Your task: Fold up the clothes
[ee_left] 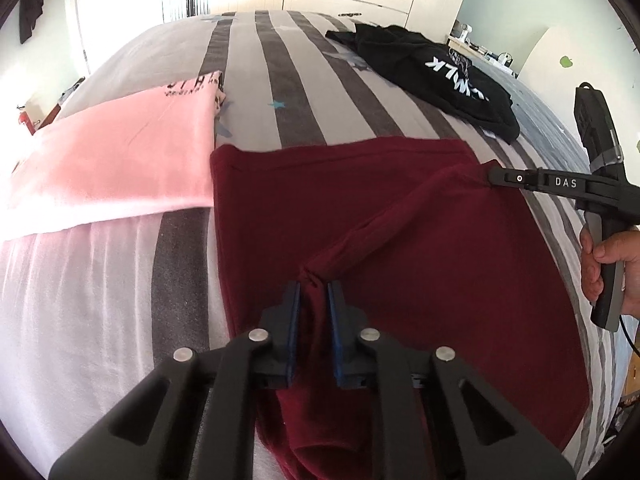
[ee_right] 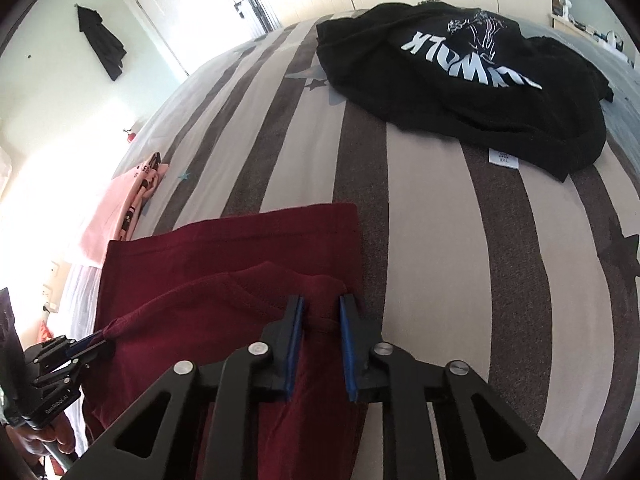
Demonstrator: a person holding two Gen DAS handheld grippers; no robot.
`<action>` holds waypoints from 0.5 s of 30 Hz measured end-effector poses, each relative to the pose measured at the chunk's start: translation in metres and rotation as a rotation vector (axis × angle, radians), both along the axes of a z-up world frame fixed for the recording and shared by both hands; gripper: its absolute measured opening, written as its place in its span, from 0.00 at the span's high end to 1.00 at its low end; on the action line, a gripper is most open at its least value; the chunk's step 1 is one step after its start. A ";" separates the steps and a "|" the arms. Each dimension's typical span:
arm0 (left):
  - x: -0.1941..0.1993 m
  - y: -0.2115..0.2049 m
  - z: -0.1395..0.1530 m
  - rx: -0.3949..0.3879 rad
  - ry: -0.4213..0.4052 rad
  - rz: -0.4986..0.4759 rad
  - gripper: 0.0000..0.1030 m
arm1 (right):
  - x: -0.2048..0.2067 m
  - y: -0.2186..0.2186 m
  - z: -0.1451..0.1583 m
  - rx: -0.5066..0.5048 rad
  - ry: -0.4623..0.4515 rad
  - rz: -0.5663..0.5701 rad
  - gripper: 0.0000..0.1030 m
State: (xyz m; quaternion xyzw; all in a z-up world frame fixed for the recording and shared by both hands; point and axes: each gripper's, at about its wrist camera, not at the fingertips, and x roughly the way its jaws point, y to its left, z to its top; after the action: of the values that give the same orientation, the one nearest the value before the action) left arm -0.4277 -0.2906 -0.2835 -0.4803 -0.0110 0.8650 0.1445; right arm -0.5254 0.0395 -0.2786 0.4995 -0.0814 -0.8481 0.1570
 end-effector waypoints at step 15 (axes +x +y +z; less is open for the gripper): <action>-0.048 0.006 -0.015 -0.037 -0.071 0.003 0.88 | -0.028 -0.011 0.003 0.044 0.021 0.018 0.91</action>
State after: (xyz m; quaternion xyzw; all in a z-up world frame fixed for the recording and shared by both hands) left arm -0.4756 -0.2845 -0.2985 -0.5135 -0.0009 0.8476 0.1338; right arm -0.5530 0.0288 -0.2760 0.4948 -0.0566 -0.8533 0.1545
